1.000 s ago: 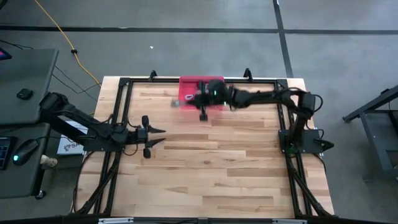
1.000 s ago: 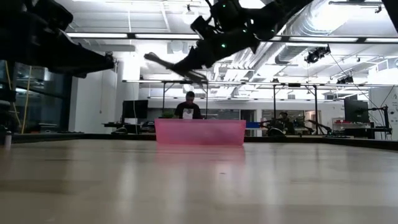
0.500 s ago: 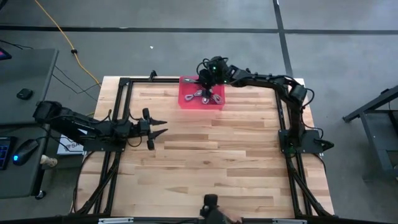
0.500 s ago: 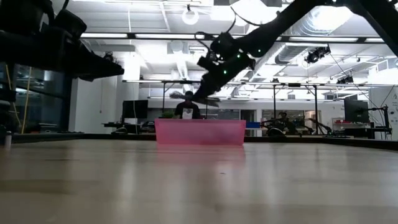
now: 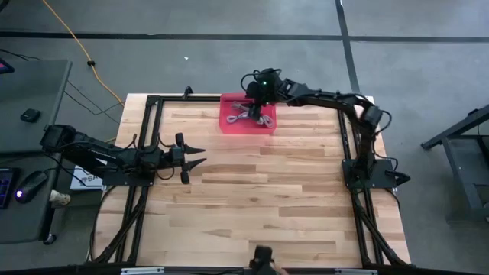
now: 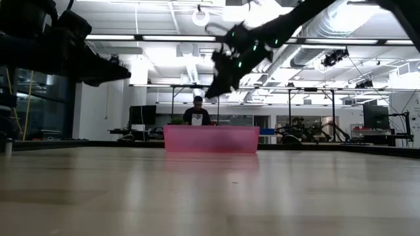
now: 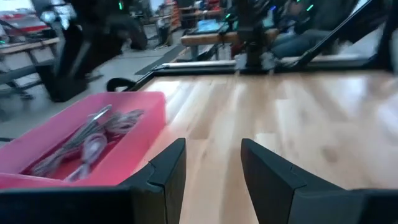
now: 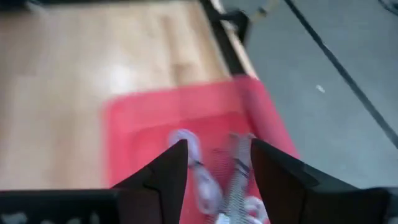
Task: Pick and place USB-C Cables
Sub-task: Return to Home Position
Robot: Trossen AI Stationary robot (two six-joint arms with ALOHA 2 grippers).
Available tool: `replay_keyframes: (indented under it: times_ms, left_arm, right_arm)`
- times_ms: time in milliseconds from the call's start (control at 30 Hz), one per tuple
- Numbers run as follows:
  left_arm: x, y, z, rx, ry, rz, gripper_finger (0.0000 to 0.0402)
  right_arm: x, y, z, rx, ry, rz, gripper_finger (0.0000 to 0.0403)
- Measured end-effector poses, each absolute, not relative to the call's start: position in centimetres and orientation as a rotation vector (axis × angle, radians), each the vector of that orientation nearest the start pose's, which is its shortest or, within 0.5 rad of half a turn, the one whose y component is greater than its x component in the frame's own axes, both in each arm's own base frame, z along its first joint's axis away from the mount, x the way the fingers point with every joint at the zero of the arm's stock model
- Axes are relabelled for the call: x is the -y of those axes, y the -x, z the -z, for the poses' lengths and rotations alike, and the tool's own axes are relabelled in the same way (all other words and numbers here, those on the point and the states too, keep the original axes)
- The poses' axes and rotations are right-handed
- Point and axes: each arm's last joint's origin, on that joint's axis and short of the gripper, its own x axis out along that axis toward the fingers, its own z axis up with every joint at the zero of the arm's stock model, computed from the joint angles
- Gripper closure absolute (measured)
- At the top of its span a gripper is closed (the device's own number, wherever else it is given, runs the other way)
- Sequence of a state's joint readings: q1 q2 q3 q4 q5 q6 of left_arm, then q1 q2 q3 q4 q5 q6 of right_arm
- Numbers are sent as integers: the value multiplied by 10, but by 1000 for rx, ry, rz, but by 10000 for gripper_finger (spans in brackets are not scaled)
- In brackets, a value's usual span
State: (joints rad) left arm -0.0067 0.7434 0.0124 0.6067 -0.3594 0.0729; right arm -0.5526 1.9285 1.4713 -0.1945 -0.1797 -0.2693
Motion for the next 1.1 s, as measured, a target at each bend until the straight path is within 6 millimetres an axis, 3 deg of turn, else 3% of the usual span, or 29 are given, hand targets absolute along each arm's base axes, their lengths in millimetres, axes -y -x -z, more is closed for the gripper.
replay_keyframes:
  times_ms: [167, 433, 600, 700, 867, 1100]
  left_arm:
    - [-4, -142, -163, -21, -57, -170, 268]
    - [-13, -134, -189, 156, -32, -245, 268]
    - [-16, -124, -198, 234, -43, -276, 268]
    - [-16, -118, -202, 271, -42, -285, 268]
    - [-16, -110, -203, 282, -25, -284, 268]
    - [-16, -108, -179, 39, 42, -284, 268]
  right_arm:
    - [183, -366, -277, -640, 26, 134, 241]
    - [98, -346, -341, -594, 238, 13, 263]
    - [70, -316, -369, -537, 288, -35, 273]
    - [64, -293, -366, -528, 288, 4, 274]
    - [52, -256, -345, -428, 240, 67, 275]
    - [26, -219, -311, -338, 203, 96, 275]
